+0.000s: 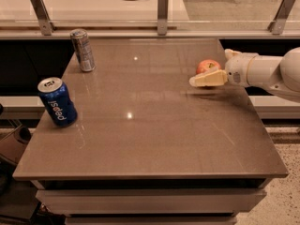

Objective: Move apple near pepsi can

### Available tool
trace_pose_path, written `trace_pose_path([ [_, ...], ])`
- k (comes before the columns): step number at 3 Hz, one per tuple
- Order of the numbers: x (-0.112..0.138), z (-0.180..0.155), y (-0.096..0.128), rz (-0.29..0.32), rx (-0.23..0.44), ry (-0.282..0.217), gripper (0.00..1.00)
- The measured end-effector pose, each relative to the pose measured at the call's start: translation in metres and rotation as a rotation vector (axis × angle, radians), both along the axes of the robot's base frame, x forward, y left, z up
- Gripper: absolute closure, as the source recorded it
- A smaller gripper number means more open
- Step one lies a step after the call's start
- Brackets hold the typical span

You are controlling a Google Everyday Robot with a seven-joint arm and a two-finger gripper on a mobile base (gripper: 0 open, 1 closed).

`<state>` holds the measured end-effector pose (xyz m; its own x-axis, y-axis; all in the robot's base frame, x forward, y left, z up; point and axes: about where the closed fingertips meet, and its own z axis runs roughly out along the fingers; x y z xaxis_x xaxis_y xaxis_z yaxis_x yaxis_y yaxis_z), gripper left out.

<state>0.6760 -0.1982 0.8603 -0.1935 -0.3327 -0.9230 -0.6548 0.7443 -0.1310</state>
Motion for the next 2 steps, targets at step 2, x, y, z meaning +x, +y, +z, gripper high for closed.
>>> trace_pose_path([
  [2, 0.0043, -0.0114, 0.0114, 0.013, 0.023, 0.007, 0.41],
])
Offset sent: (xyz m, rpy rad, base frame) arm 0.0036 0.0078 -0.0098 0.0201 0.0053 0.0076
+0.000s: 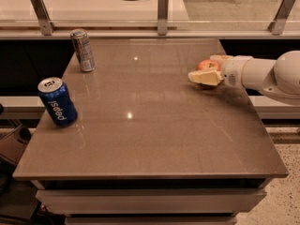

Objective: Move apple near pepsi can

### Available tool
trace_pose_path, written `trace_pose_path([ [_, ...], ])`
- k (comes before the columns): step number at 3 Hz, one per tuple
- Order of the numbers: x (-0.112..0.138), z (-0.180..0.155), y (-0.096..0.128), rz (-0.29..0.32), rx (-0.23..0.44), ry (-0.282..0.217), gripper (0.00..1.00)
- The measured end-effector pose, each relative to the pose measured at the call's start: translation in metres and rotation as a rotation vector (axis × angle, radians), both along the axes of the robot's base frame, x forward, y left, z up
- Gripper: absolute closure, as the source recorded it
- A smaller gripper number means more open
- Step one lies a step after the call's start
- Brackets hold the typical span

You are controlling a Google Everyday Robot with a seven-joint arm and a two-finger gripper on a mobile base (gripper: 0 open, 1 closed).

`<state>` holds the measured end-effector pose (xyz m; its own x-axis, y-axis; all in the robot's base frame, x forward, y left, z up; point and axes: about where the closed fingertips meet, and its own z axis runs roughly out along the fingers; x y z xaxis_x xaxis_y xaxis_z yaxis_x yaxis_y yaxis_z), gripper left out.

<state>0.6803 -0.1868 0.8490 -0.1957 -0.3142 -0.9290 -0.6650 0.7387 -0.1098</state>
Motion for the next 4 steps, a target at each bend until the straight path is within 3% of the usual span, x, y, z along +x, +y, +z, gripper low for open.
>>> trace_pose_path([
  [2, 0.0007, -0.0010, 0.0053, 0.008, 0.001, 0.002, 0.88],
  [3, 0.0010, -0.0015, 0.0076, 0.012, 0.002, 0.002, 1.00],
  [4, -0.0022, 0.0009, 0.0100, 0.020, -0.002, 0.010, 1.00],
])
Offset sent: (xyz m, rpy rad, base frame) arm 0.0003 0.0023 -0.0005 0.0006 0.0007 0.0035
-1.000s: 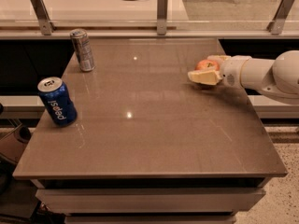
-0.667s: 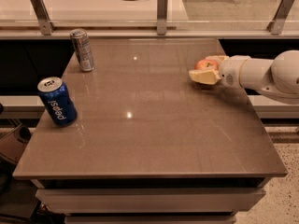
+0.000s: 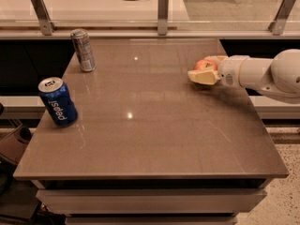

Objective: Move apple near pepsi can

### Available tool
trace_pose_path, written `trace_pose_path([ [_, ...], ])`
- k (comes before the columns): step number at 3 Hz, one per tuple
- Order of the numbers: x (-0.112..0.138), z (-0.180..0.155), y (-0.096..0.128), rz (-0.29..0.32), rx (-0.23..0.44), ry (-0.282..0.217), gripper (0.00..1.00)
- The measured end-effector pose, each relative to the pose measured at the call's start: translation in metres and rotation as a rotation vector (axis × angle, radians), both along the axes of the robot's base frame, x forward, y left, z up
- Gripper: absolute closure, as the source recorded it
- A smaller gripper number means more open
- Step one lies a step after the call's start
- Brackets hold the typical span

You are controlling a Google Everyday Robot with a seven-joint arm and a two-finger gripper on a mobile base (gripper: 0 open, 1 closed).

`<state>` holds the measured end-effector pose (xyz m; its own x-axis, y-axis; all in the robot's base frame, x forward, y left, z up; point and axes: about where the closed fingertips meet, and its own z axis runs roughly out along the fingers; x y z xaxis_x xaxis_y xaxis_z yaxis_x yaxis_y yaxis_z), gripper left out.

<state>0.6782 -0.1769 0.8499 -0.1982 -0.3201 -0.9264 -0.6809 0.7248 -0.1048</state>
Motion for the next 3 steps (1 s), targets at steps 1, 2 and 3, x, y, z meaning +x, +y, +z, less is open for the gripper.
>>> trace_pose_path([
  [1, -0.018, 0.015, 0.011, 0.023, -0.032, 0.023, 1.00],
  [2, -0.038, 0.038, 0.033, 0.052, -0.057, 0.025, 1.00],
  [3, -0.054, 0.055, 0.063, 0.093, -0.069, 0.005, 1.00],
])
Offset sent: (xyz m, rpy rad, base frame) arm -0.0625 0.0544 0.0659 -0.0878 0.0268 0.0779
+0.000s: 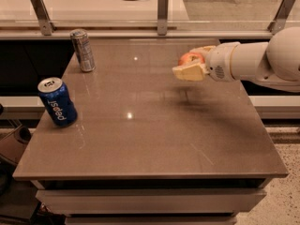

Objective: Move apple near pepsi can

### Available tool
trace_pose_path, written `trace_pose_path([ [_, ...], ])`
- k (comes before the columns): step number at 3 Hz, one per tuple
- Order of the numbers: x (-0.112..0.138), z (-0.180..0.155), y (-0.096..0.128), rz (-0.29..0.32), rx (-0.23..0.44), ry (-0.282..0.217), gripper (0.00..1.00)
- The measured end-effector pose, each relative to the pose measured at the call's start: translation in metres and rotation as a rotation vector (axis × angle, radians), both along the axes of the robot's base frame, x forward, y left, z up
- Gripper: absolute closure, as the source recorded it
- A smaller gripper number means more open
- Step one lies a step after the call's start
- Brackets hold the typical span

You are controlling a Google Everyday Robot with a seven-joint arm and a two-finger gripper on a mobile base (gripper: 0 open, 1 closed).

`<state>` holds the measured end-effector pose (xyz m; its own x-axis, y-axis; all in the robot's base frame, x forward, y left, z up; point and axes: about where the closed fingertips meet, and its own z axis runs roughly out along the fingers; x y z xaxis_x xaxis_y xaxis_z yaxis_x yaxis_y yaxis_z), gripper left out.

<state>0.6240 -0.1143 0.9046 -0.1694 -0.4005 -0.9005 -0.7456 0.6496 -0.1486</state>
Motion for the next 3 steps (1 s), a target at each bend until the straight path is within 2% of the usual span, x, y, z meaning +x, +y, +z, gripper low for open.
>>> trace_pose_path([
  [1, -0.014, 0.007, 0.033, 0.035, -0.003, -0.021, 1.00],
  [2, -0.032, 0.006, 0.067, 0.069, 0.005, -0.020, 1.00],
  [3, -0.053, 0.000, 0.094, 0.096, 0.000, 0.001, 1.00],
])
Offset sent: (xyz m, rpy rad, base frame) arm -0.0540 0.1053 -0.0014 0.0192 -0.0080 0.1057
